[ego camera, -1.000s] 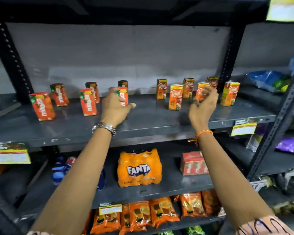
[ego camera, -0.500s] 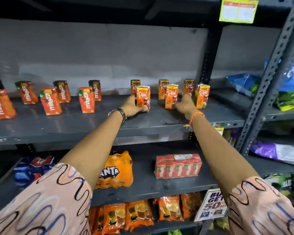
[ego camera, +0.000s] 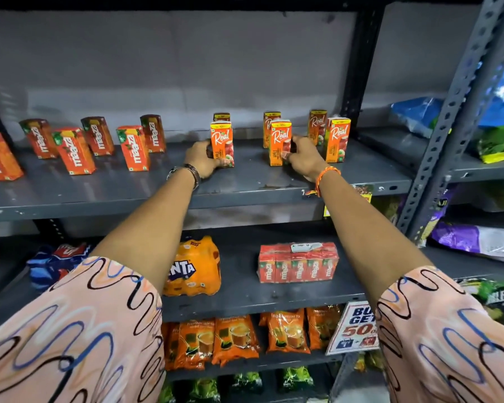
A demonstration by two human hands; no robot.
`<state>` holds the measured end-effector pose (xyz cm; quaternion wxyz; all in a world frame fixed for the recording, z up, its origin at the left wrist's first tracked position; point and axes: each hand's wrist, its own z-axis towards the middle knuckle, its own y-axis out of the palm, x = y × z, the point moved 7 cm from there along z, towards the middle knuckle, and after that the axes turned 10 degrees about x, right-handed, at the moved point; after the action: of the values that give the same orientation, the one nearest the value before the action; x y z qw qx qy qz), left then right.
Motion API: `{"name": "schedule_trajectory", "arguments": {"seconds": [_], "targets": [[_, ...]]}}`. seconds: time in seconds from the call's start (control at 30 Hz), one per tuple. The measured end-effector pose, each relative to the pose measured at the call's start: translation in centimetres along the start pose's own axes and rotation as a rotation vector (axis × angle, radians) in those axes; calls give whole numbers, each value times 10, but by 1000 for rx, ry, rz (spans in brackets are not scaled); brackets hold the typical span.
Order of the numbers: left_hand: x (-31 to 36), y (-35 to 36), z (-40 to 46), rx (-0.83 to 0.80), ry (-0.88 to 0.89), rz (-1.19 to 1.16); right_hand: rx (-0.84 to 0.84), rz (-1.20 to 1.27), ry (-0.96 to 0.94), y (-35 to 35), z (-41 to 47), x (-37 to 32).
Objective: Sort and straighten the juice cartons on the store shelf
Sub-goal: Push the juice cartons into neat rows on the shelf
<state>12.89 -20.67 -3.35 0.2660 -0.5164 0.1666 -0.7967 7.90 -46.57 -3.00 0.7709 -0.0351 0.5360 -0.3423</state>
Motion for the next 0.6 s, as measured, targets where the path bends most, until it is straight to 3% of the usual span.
{"name": "schedule_trajectory", "arguments": {"seconds": [0.6], "targets": [[-1,-5,2,91,-13,45,5,-204,4,3,0,-5]]}}
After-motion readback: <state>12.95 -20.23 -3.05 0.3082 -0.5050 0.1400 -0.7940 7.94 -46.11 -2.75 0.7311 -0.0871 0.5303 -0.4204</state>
